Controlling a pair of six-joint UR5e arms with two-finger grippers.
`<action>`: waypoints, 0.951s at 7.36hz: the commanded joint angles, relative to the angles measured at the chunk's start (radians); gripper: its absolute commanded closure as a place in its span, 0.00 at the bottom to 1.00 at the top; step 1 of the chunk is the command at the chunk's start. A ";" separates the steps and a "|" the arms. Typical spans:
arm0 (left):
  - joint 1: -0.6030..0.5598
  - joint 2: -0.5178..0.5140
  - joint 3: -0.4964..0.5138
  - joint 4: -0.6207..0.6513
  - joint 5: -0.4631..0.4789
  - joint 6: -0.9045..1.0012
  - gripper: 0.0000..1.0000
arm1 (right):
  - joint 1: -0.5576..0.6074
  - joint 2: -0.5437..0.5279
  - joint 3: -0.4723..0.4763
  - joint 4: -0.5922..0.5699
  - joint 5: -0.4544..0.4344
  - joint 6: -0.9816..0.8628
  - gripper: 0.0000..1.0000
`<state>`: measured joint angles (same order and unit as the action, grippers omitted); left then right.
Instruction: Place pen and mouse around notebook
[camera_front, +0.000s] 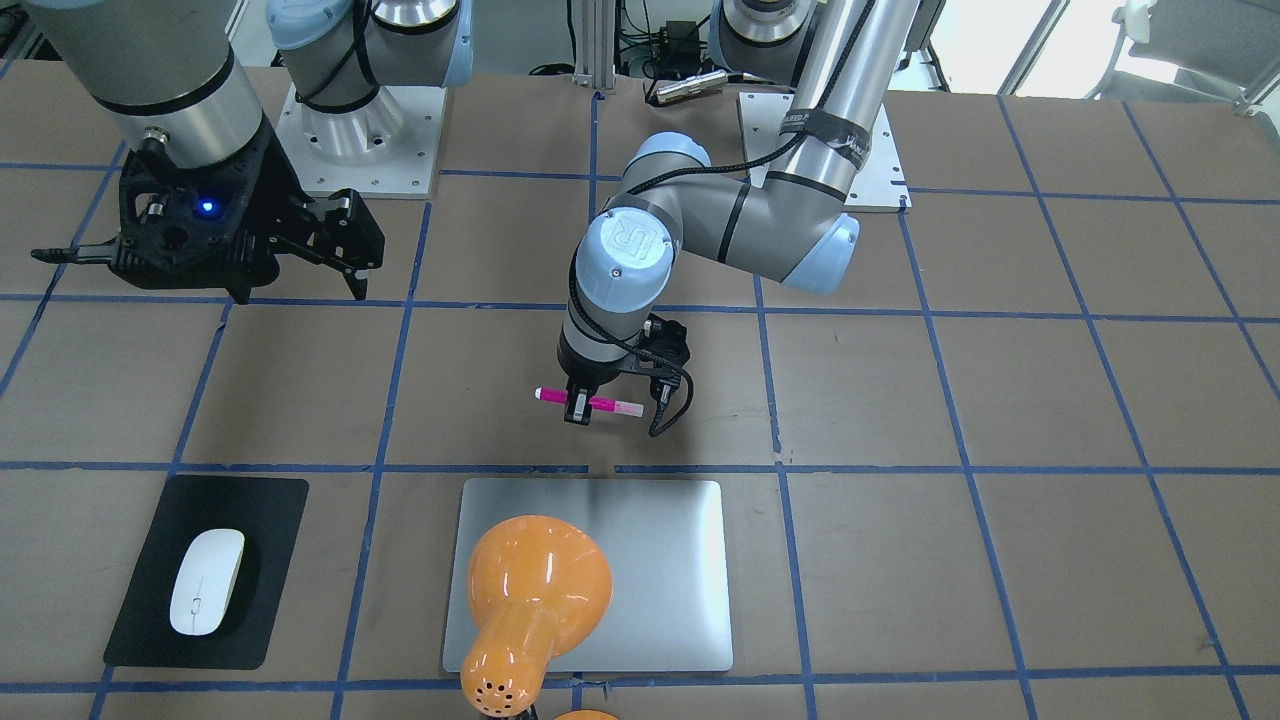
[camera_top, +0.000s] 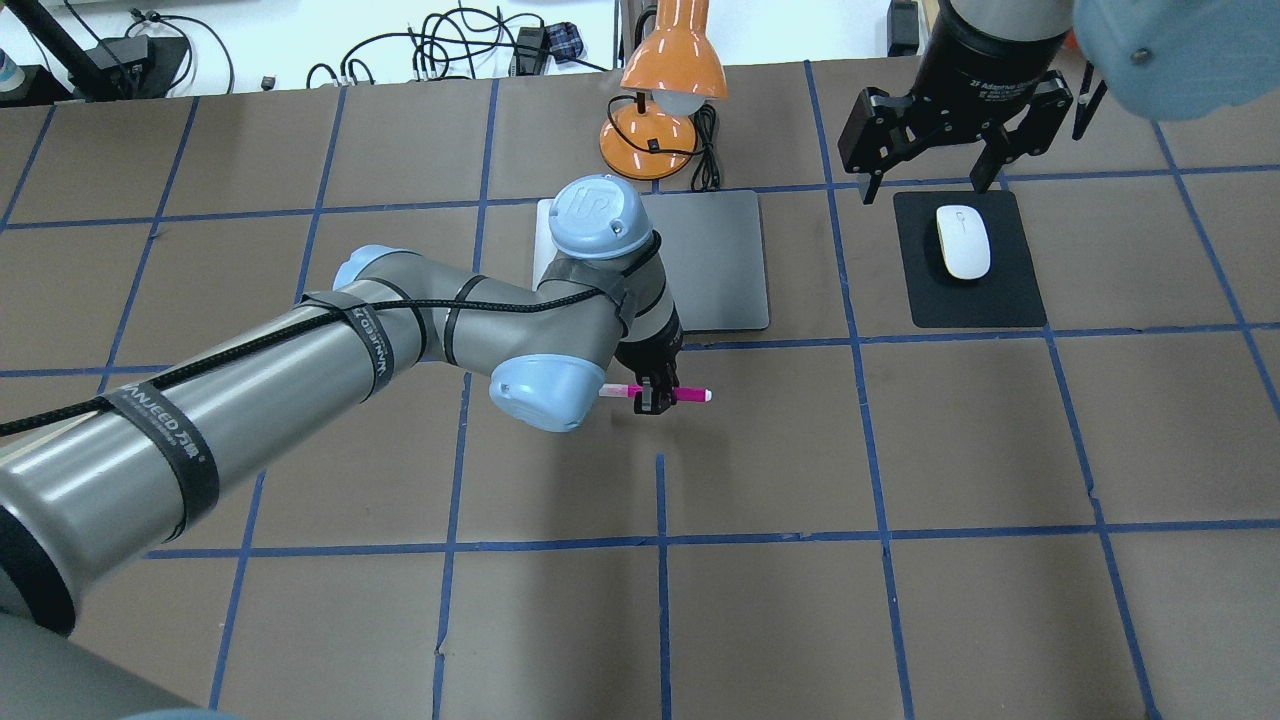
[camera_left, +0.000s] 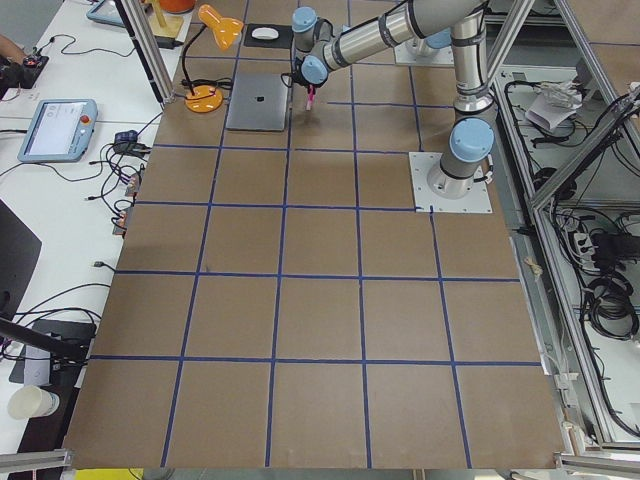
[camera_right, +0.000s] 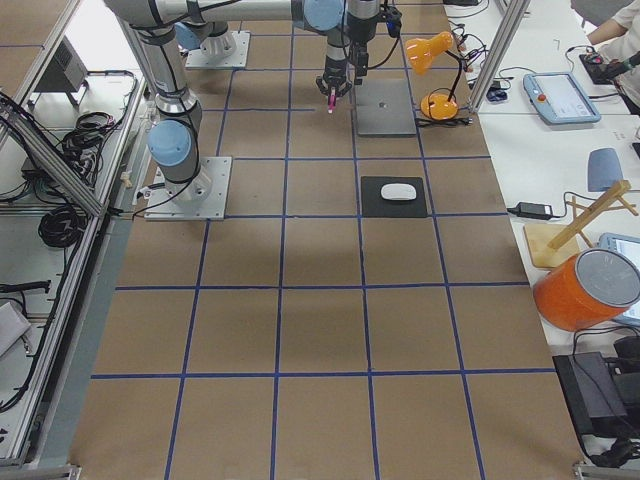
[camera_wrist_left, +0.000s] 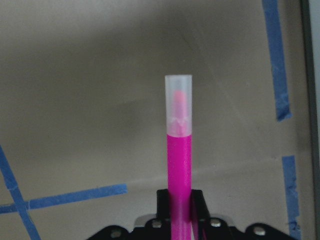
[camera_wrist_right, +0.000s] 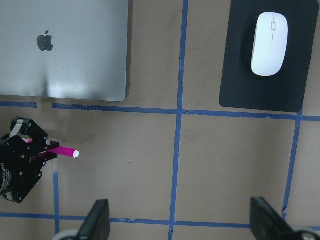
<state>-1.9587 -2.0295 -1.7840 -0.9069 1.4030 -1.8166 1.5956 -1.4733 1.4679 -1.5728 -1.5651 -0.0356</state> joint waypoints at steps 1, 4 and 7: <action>0.000 -0.027 0.018 -0.003 0.001 -0.033 1.00 | 0.000 0.001 0.003 -0.013 0.005 0.002 0.00; 0.000 -0.032 0.017 -0.006 0.028 -0.104 1.00 | 0.000 0.001 0.002 -0.013 0.005 0.002 0.00; 0.000 -0.035 0.020 -0.009 0.060 -0.107 1.00 | 0.000 0.001 0.002 -0.013 0.008 0.002 0.00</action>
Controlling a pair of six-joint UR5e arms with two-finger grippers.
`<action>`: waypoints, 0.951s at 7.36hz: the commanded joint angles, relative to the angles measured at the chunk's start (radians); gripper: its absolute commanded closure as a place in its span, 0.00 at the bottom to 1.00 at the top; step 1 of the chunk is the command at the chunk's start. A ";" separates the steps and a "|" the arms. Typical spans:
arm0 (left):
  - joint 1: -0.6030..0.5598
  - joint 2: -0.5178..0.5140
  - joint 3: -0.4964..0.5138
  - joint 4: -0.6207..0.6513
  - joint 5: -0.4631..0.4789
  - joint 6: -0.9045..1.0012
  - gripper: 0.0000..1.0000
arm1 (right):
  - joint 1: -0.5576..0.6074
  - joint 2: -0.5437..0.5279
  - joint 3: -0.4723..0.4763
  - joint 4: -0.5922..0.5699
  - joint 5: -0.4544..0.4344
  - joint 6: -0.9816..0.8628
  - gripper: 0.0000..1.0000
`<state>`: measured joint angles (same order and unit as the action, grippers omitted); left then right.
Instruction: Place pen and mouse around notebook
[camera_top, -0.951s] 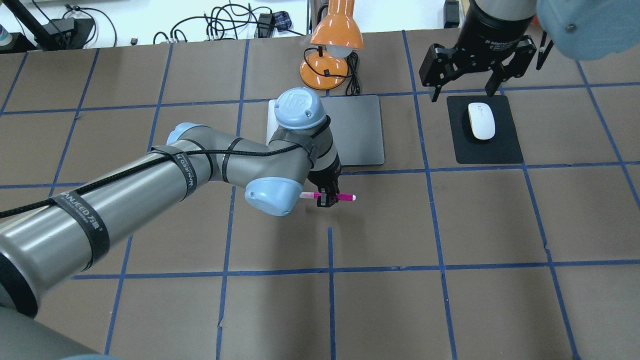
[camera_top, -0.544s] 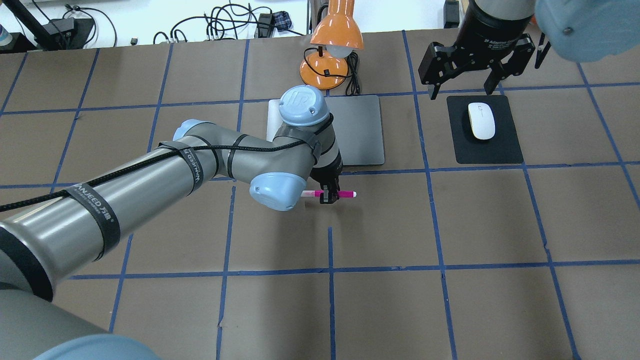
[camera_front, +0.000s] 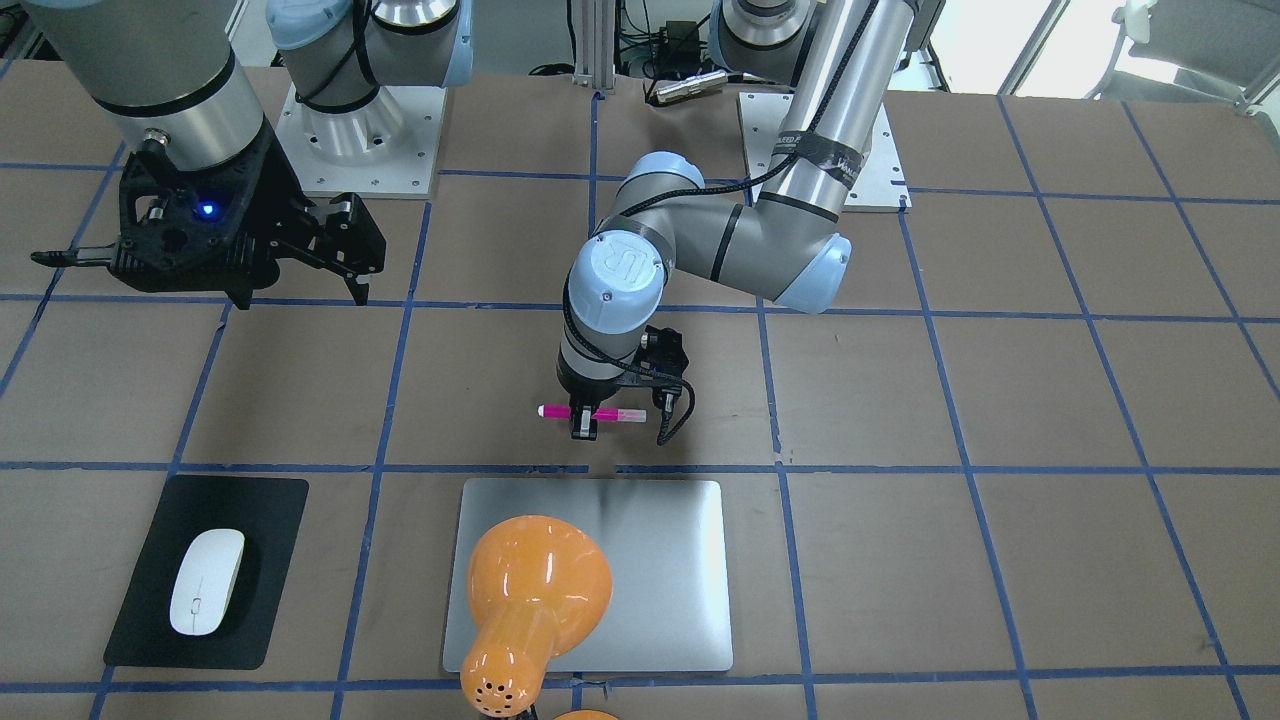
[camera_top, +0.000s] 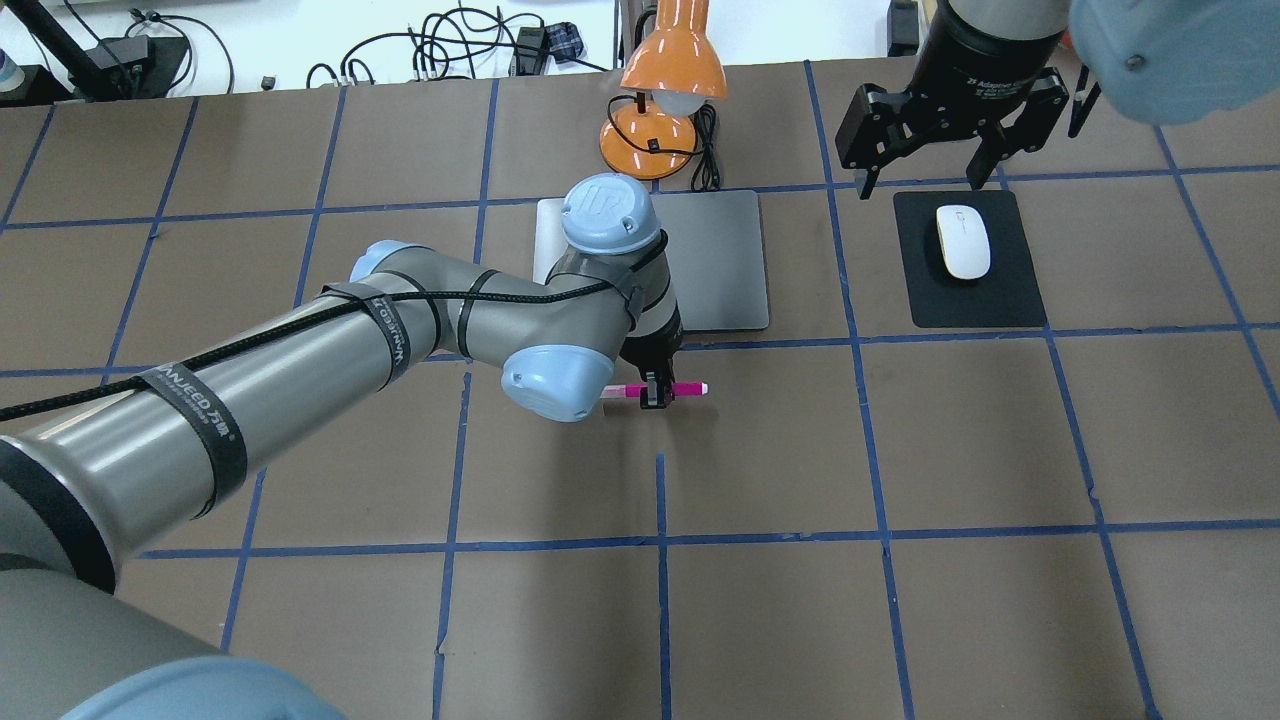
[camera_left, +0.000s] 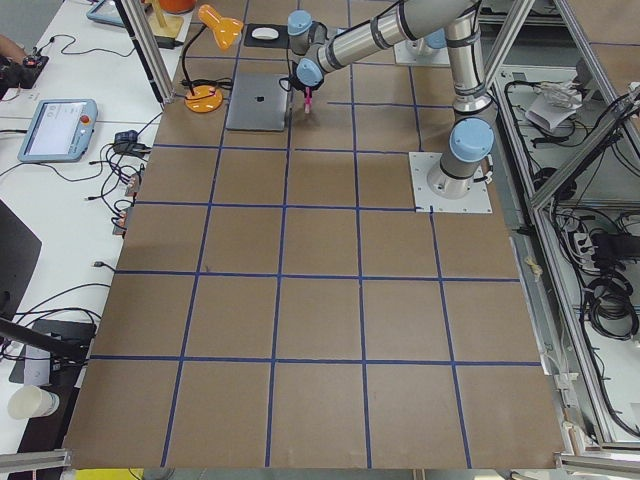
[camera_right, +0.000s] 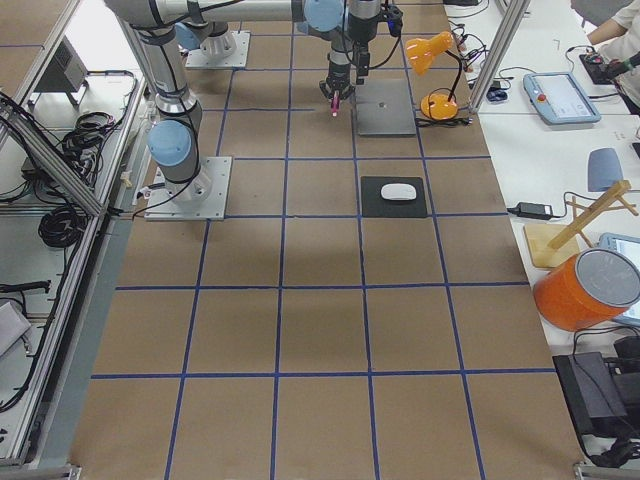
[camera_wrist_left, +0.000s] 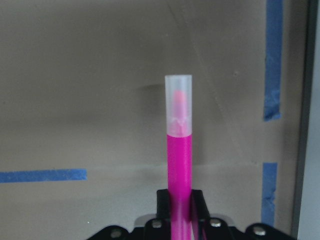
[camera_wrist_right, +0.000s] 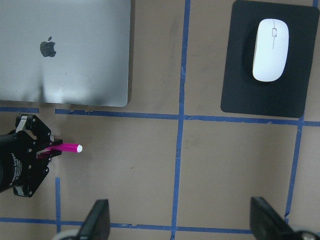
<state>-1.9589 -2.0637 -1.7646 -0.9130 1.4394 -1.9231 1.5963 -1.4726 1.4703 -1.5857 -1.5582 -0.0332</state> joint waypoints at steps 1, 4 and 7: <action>0.000 -0.001 -0.001 -0.003 0.082 0.001 0.90 | -0.001 0.000 -0.001 0.000 0.003 0.001 0.00; 0.000 -0.004 -0.001 -0.001 0.067 -0.001 0.66 | -0.001 -0.002 -0.004 0.000 0.004 0.001 0.00; 0.008 0.045 0.019 -0.001 0.036 0.260 0.49 | -0.001 -0.002 -0.001 0.000 0.006 0.001 0.00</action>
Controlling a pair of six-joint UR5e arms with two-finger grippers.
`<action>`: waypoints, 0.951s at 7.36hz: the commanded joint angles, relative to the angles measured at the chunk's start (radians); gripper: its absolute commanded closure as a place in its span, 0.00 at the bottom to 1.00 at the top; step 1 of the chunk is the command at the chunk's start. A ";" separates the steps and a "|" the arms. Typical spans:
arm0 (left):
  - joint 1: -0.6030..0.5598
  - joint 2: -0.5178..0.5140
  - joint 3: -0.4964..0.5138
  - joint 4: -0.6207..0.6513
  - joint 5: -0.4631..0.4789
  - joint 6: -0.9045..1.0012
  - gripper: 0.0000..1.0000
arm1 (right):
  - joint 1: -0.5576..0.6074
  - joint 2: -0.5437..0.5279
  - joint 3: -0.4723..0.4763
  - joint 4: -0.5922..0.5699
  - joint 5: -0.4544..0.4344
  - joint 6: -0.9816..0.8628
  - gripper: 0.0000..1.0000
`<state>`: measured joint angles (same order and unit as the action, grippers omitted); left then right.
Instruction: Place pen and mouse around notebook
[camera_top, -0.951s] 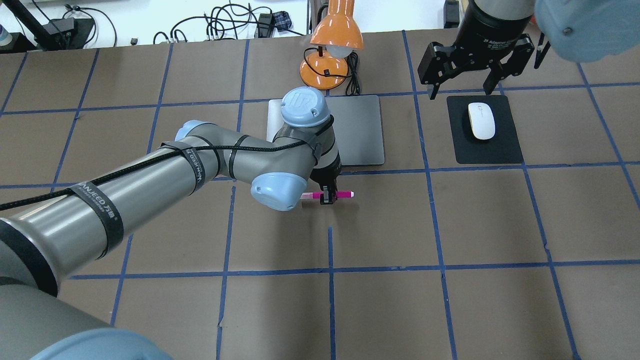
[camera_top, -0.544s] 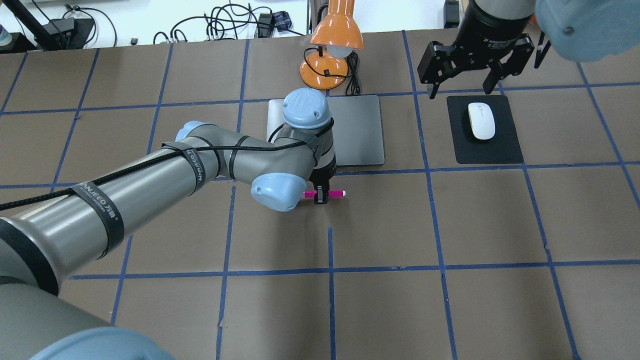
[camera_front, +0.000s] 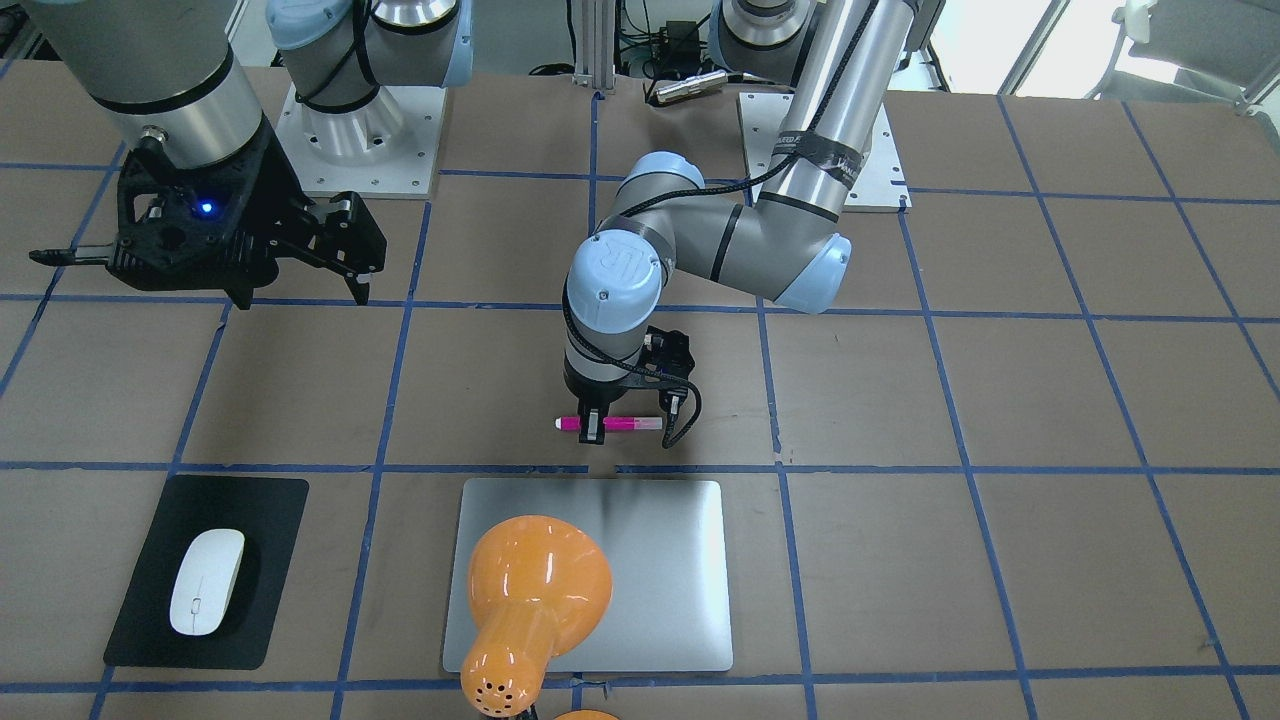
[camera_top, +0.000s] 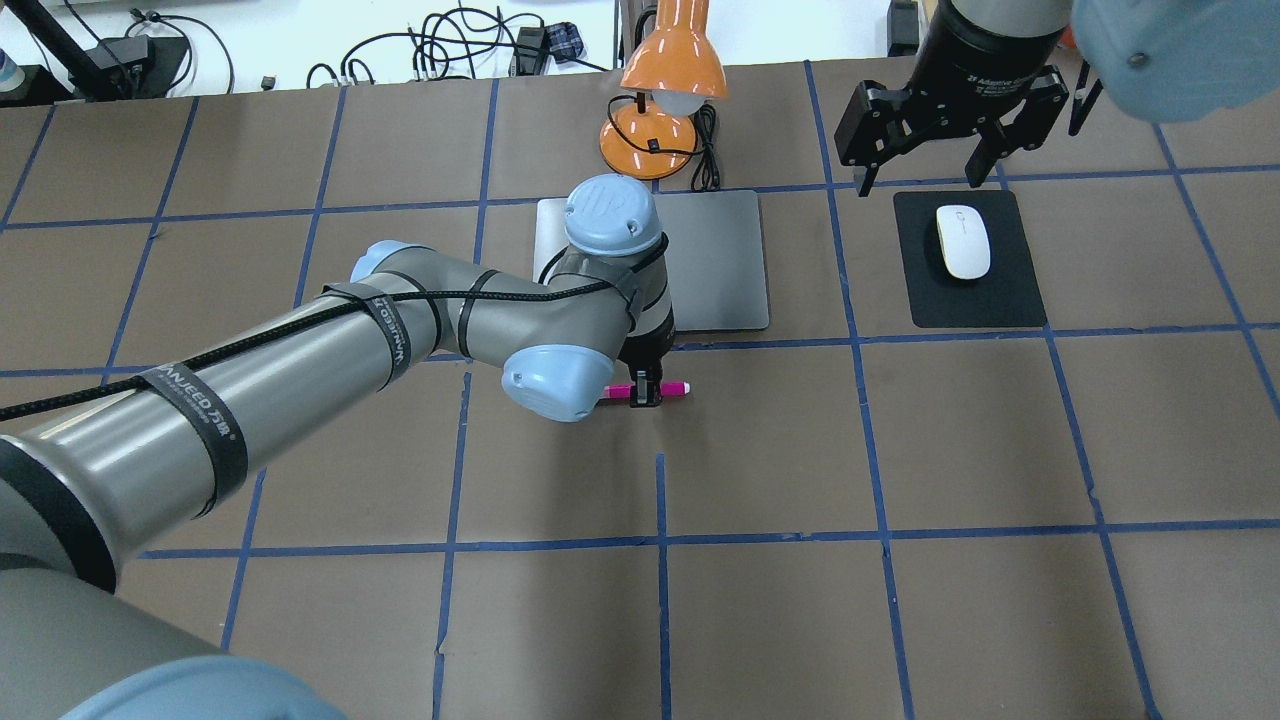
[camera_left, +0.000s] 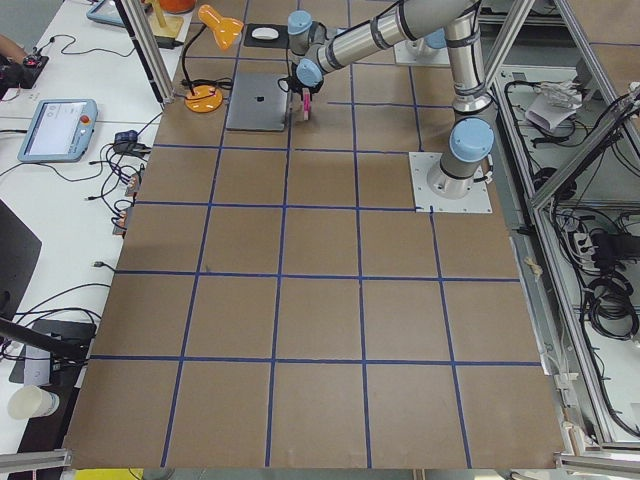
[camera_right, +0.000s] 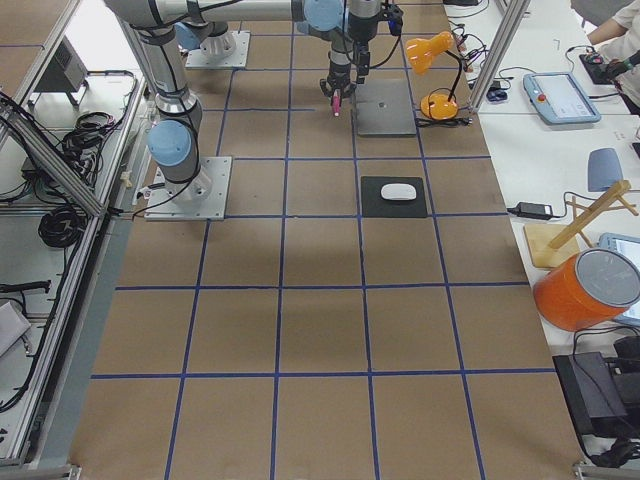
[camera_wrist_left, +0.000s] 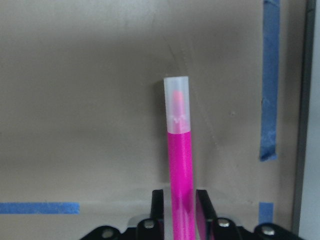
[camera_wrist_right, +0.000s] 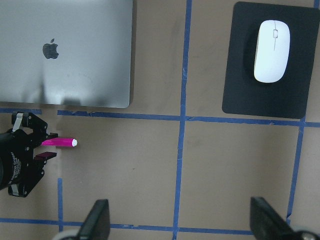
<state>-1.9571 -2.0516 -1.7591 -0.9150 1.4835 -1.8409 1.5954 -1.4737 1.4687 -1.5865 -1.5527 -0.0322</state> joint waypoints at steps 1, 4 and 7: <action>0.027 0.046 0.039 -0.010 -0.005 0.286 0.40 | 0.001 0.001 0.002 0.002 -0.001 0.002 0.00; 0.163 0.097 0.064 -0.146 -0.029 0.737 0.00 | 0.000 0.000 0.002 0.003 0.000 0.006 0.00; 0.336 0.184 0.076 -0.287 0.024 1.396 0.00 | 0.002 0.001 0.001 0.000 0.000 0.006 0.00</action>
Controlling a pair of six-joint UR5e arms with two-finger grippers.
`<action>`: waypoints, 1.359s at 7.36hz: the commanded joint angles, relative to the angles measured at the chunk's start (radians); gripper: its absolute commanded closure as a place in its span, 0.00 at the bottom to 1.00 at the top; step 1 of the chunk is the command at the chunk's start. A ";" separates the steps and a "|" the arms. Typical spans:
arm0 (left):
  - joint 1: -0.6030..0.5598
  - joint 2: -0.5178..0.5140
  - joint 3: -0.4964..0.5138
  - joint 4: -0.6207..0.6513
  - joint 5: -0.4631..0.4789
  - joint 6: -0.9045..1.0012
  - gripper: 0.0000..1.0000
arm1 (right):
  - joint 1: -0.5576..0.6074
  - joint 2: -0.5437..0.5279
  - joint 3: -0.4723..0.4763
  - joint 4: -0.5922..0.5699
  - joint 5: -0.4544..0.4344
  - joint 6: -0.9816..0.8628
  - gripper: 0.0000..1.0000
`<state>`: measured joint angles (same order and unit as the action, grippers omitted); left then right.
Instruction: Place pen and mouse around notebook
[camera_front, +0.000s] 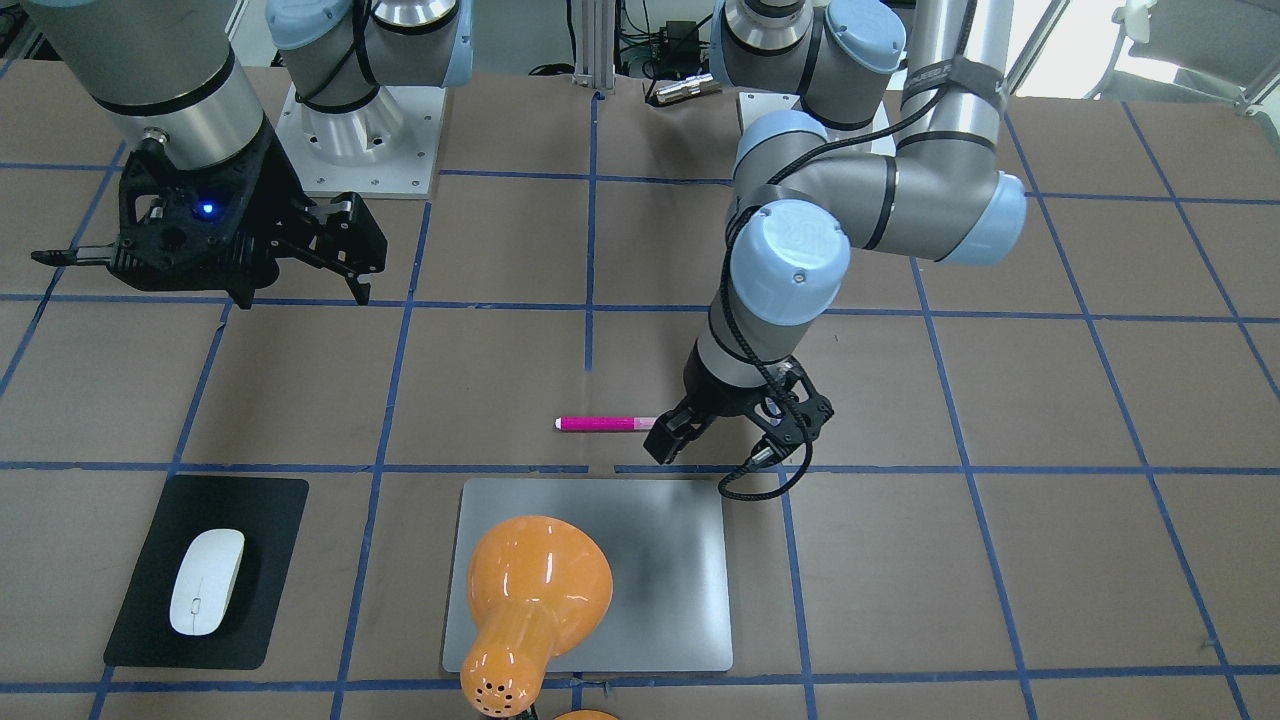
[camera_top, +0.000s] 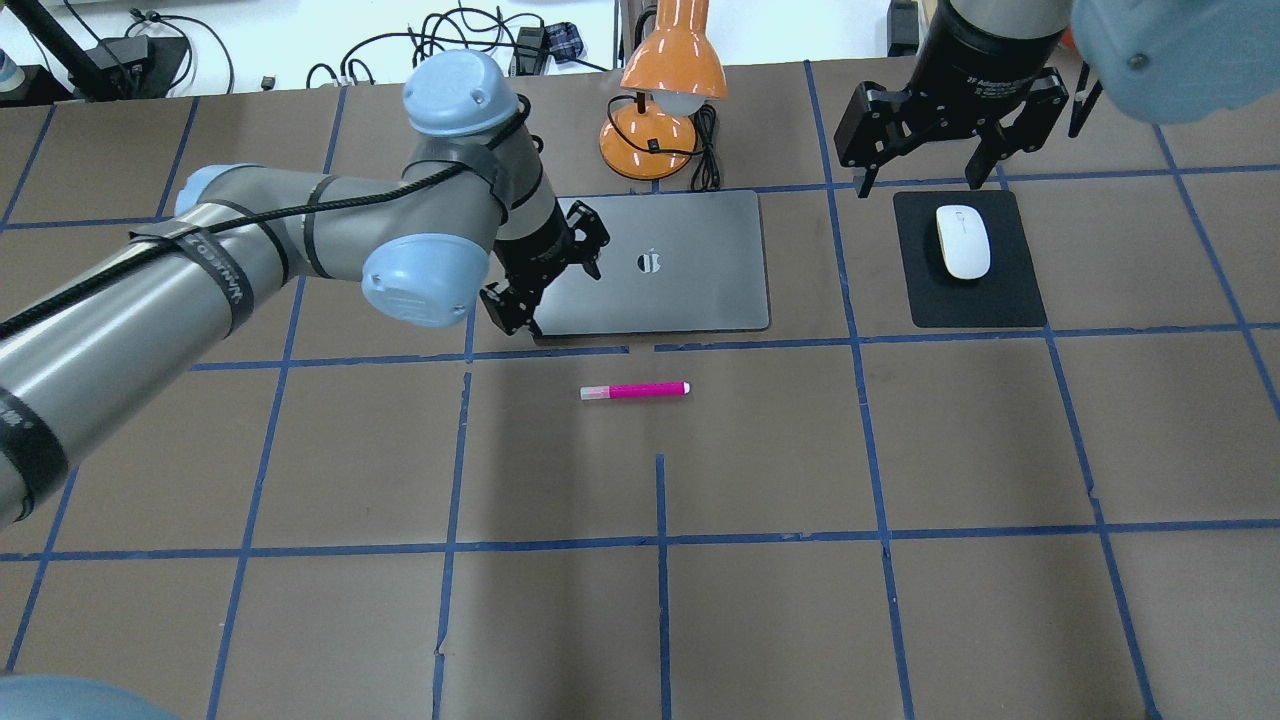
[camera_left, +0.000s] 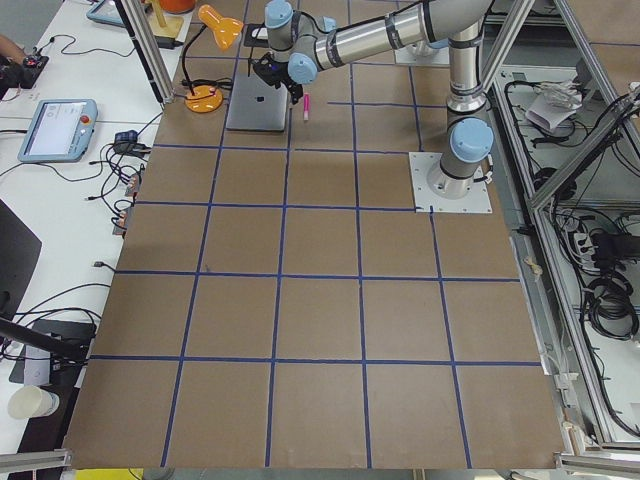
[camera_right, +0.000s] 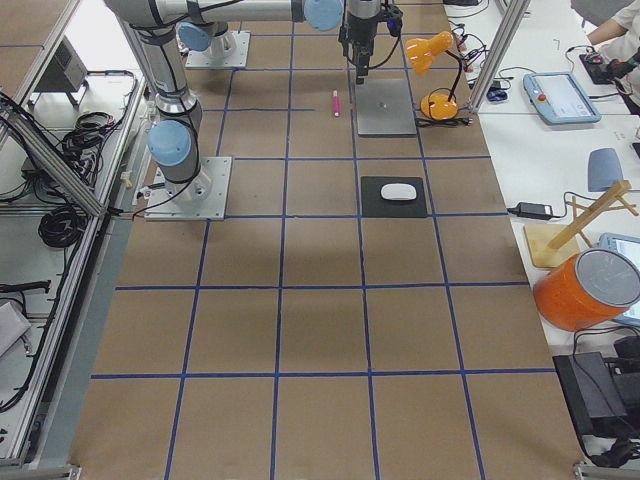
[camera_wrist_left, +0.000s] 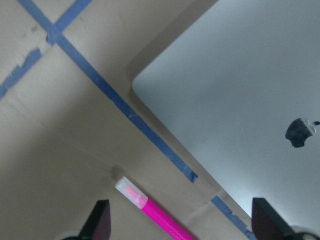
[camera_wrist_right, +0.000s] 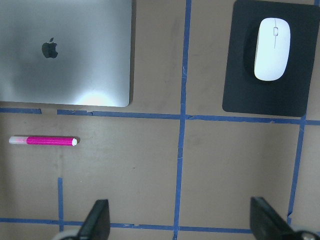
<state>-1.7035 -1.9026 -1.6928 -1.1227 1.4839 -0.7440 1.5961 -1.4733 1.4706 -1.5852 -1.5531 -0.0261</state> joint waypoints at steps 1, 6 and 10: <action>0.153 0.077 0.033 -0.177 0.027 0.425 0.00 | -0.001 -0.005 0.000 0.008 -0.002 0.000 0.00; 0.243 0.224 0.116 -0.411 0.079 0.767 0.00 | -0.012 -0.010 0.031 0.010 -0.015 -0.014 0.00; 0.237 0.304 0.084 -0.462 0.081 0.765 0.00 | -0.001 -0.015 0.051 -0.007 0.004 -0.005 0.00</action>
<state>-1.4653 -1.6169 -1.5977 -1.5769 1.5651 0.0222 1.5889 -1.4859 1.5152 -1.5923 -1.5535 -0.0313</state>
